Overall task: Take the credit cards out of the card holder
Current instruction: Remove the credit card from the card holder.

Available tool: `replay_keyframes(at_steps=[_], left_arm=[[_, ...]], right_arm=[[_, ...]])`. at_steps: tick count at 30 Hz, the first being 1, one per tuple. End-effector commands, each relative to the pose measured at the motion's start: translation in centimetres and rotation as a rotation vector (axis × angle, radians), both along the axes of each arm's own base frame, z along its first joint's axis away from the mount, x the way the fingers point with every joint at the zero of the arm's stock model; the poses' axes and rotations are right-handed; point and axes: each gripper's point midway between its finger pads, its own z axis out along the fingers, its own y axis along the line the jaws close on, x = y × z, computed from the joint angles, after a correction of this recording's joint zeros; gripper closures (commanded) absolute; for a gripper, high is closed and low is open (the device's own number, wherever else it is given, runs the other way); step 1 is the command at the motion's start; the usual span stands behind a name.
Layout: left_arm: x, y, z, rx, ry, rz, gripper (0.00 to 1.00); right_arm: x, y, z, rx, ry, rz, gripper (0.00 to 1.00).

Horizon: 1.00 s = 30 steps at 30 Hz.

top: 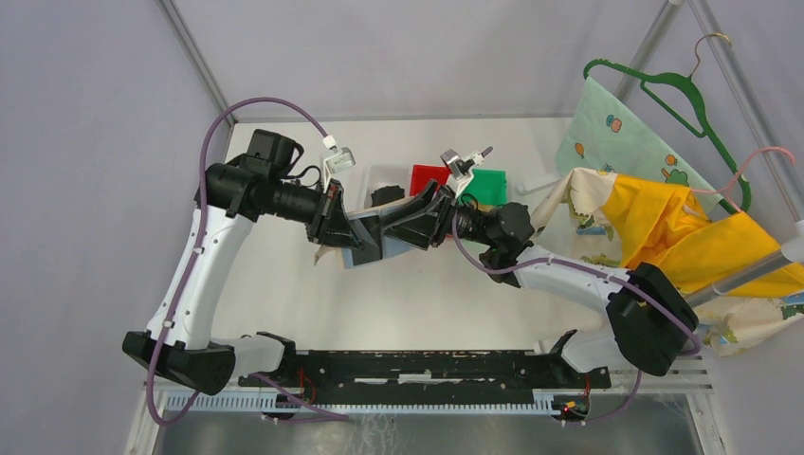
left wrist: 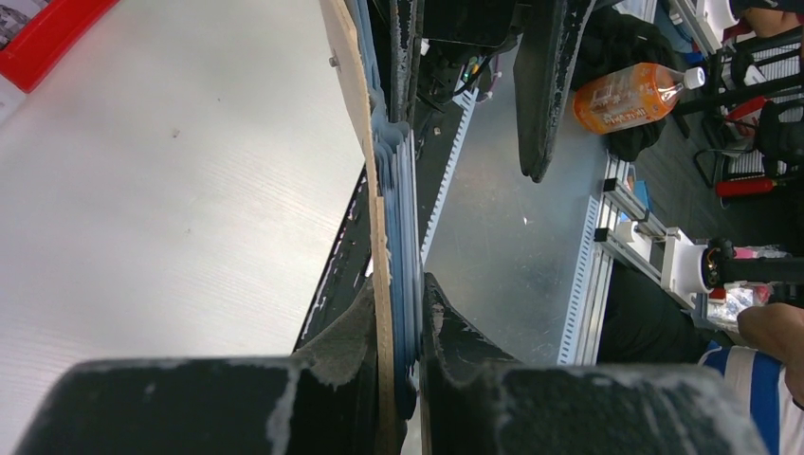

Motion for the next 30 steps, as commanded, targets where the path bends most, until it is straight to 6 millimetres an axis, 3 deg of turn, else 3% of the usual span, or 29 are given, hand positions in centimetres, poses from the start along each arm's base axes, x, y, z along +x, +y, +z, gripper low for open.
replay_keyframes(at_steps=[1,10,18,23,30], left_arm=[[-0.7,-0.5,2.4,-0.075,-0.062,-0.034,0.89],[-0.8,-0.4,2.5,-0.076,-0.064,-0.032,0.89],[-0.8,-0.5,2.3,-0.073,-0.056,-0.034,0.86],[-0.7,-0.7,2.4,-0.086,-0.03,-0.04,0.8],[-0.1,-1.0,2.1,-0.083,0.005,-0.037,0.78]], right_arm=[[-1.8,-0.3,2.9,0.096,-0.071,0.06,0.53],[-2.1,1.0,2.3,0.093,-0.065,0.093,0.53],[-4.2,-0.2,3.9,0.213,-0.09,0.201,0.54],[-3.1,1.1,2.4,0.143,-0.063,0.157,0.54],[-1.3,2.4,-0.5,0.09,0.013,0.111,0.59]])
